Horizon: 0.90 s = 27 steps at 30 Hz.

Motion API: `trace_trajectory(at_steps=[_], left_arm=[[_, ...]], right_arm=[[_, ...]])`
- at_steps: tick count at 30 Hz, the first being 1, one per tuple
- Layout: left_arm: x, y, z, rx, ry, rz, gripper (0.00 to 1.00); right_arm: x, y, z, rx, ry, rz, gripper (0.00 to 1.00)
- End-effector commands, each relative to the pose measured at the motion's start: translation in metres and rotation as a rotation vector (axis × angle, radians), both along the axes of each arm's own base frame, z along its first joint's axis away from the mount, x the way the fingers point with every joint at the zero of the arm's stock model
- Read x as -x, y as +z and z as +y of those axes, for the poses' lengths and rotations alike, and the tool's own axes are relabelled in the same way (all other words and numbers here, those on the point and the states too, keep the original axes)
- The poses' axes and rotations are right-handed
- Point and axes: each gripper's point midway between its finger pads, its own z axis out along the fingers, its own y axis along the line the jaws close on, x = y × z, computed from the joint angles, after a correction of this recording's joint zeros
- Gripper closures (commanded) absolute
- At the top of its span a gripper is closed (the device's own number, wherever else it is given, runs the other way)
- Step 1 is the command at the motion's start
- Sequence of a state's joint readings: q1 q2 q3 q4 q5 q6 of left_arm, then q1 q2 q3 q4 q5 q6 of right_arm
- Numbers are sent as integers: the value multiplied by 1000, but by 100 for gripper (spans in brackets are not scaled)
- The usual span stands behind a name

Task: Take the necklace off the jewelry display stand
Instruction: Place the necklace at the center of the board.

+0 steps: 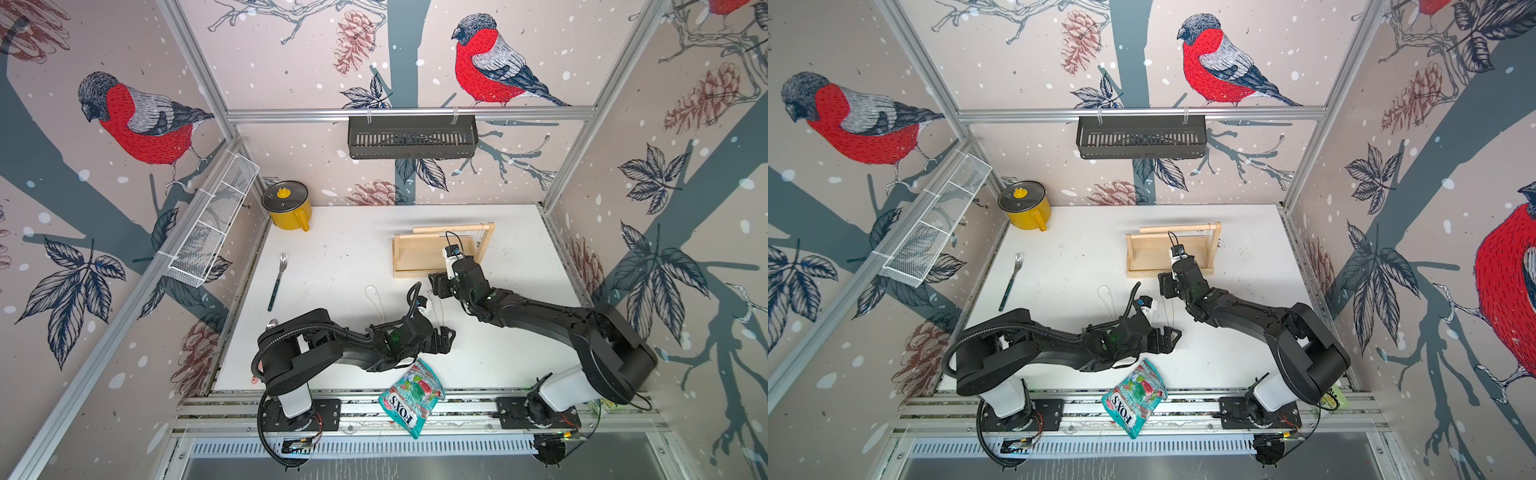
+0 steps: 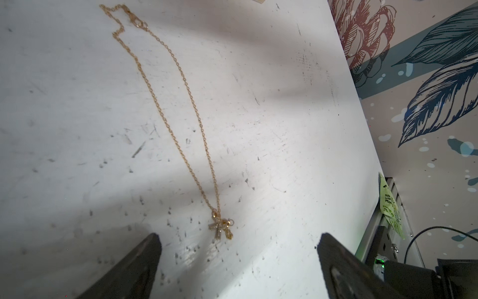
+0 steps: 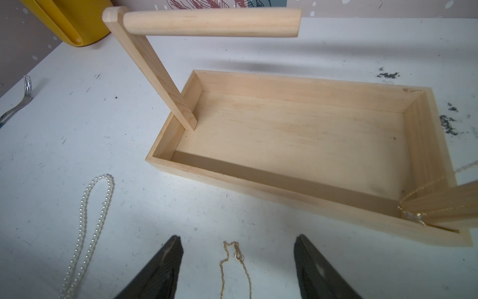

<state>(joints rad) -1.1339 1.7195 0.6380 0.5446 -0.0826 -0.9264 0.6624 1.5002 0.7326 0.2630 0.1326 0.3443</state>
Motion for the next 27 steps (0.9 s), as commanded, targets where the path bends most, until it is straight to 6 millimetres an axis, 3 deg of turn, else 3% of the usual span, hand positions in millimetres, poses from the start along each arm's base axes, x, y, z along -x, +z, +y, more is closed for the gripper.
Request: trace_trajectory(at_steps=[1, 7, 14, 17, 22, 27], left_arm=[[10, -31, 27, -141, 21, 66, 3], [5, -10, 41, -129, 57, 7, 3], [-12, 38, 74, -195, 135, -161, 3], [-23, 63, 92, -222, 184, -249, 3], [-39, 104, 130, -233, 278, -401, 3], [-51, 138, 169, -200, 383, -572, 3]], right_arm=[[3, 0, -3, 6, -9, 11, 27], [6, 14, -12, -6, -40, -19, 26], [12, 38, -30, -62, -79, -76, 28], [17, 47, -32, -73, -61, -110, 27], [29, 80, -42, -121, -39, -226, 24], [28, 110, -69, -198, -77, -293, 21]])
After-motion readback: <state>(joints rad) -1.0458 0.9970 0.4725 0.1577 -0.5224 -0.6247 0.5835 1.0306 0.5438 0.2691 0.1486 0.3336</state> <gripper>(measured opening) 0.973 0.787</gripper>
